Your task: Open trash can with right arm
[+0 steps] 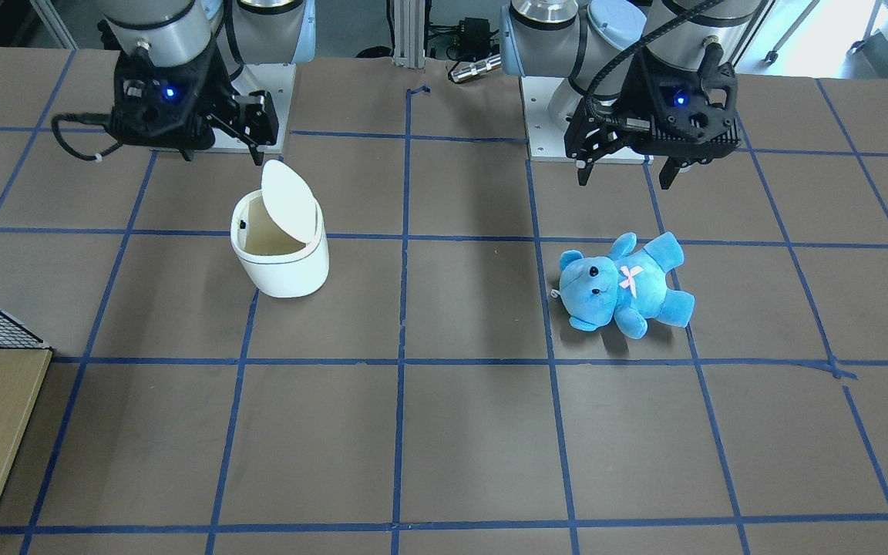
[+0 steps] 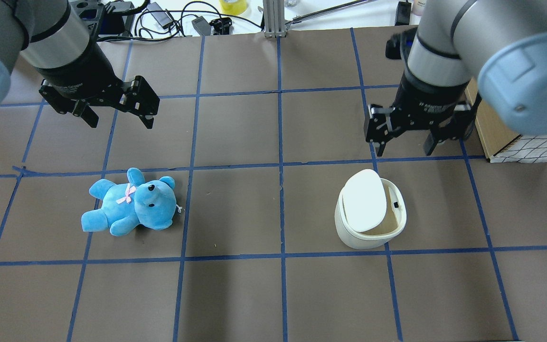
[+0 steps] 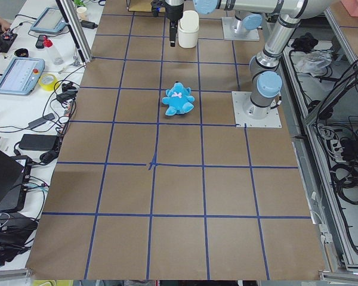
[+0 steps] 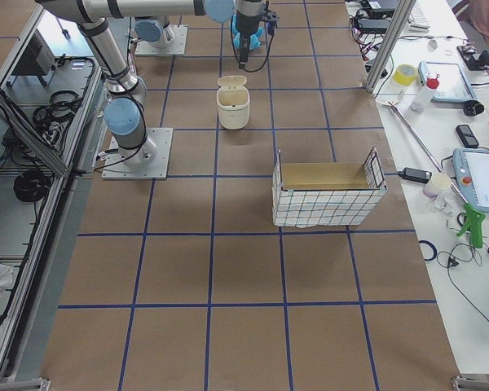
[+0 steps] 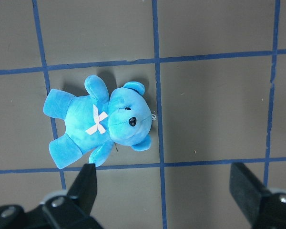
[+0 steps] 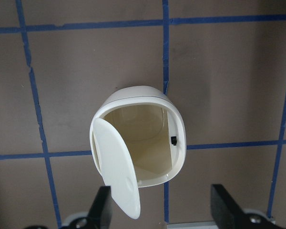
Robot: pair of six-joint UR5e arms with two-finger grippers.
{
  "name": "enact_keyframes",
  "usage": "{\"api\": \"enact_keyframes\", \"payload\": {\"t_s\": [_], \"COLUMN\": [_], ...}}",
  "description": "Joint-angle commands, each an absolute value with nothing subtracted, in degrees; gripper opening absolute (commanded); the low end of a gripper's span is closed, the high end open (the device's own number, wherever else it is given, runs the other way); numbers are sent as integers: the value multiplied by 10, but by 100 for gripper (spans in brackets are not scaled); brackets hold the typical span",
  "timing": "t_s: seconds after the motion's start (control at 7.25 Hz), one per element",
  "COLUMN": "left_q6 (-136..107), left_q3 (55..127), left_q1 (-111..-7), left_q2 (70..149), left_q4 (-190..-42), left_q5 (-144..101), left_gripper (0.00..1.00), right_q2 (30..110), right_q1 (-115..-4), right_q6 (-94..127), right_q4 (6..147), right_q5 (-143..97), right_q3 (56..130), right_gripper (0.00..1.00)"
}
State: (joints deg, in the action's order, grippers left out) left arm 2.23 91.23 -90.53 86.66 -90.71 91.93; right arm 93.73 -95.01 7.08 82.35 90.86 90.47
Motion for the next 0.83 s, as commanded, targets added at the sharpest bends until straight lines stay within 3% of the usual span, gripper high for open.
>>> {"api": "enact_keyframes", "payload": {"t_s": [0.0,0.69], "left_q6": [23,22], "left_q3": [912,912], "left_q1": [-905,-906], "left_q2": [867,867], "left_q4": [-907,-907], "left_q5": [919,919], "left_gripper": [100,100], "right_q2": [933,933], "right_q1": [-950,-951], "right_q6": [69,73], "right_q4": [813,821], "right_q5": [909,911], "right_q3": [851,851], "right_gripper": [100,100]}}
